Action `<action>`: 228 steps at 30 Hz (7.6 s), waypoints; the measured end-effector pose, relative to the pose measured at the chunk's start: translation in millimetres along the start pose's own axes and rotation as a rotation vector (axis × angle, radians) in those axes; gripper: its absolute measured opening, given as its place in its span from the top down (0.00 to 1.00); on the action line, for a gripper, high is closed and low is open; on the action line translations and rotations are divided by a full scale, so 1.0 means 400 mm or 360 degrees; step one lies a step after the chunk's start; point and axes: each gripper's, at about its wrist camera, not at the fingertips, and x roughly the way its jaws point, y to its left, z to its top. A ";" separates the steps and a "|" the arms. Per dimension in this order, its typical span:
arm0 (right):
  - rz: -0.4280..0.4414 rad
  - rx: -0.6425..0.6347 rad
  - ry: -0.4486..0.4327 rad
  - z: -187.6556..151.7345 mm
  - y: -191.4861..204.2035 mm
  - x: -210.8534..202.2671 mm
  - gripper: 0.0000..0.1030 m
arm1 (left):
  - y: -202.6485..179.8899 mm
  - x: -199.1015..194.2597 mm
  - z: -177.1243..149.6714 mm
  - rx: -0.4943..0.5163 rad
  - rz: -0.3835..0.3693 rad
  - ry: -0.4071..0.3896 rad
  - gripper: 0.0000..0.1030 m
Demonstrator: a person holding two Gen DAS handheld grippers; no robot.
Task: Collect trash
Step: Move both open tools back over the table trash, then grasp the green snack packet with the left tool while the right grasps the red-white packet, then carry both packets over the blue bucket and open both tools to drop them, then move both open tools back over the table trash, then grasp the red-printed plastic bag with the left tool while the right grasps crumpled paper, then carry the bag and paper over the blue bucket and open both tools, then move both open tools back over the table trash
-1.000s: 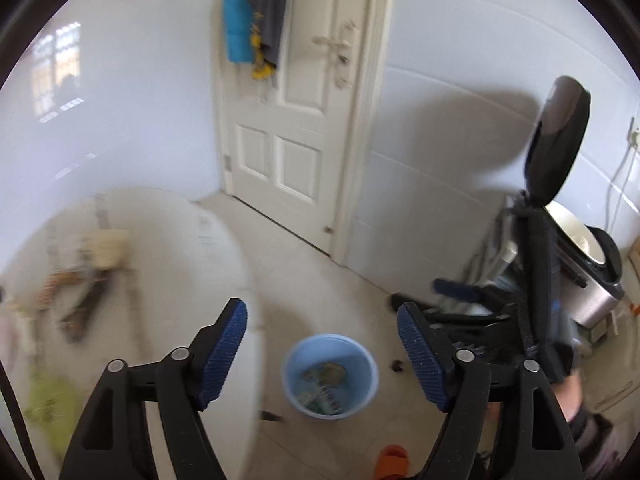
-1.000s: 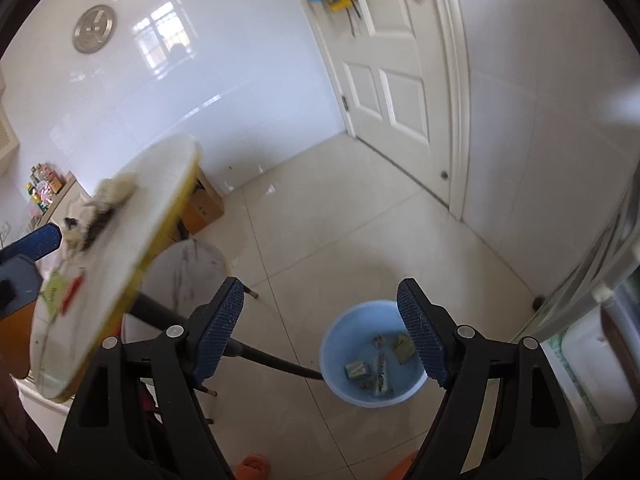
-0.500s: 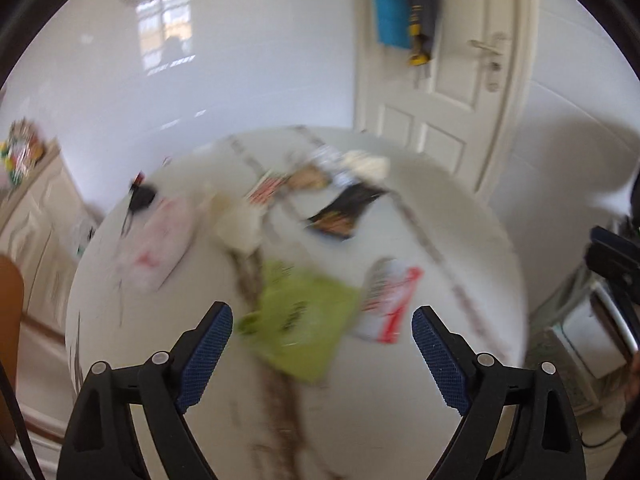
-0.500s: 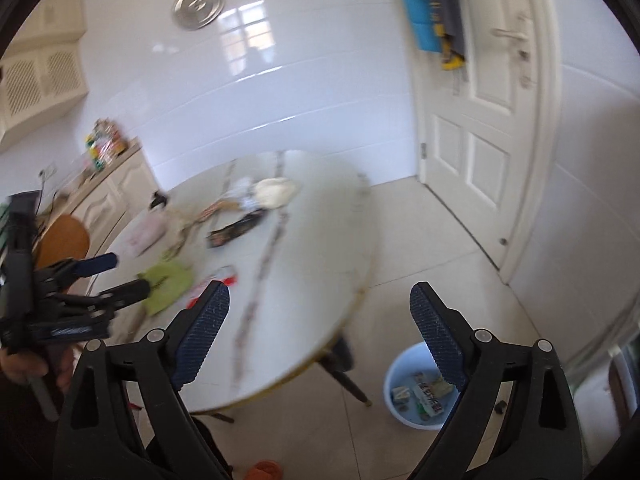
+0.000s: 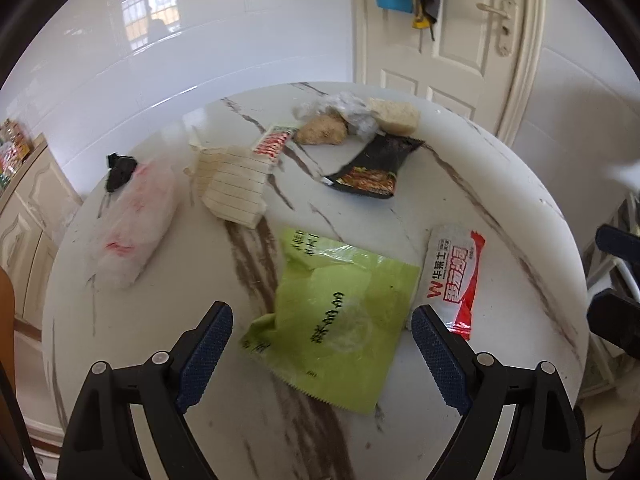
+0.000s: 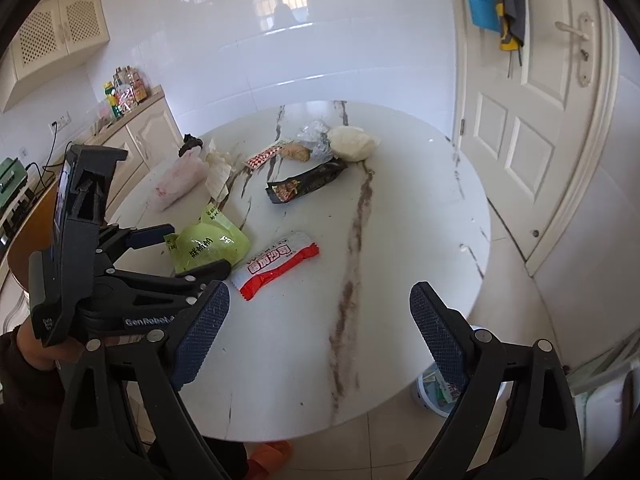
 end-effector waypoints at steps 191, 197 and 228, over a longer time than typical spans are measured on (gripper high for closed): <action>-0.0142 0.0195 -0.0155 -0.022 -0.344 -0.214 0.83 | -0.562 -0.207 0.129 0.0361 -0.0494 -0.0189 0.51; -0.0237 0.0404 -0.0090 -0.134 -0.549 -0.219 0.82 | -0.761 -0.062 0.121 0.0500 -0.0540 -0.0005 0.50; -0.0104 0.0705 0.0120 -0.260 -0.777 0.020 0.46 | -0.871 0.036 0.149 0.0603 -0.0309 -0.0103 0.19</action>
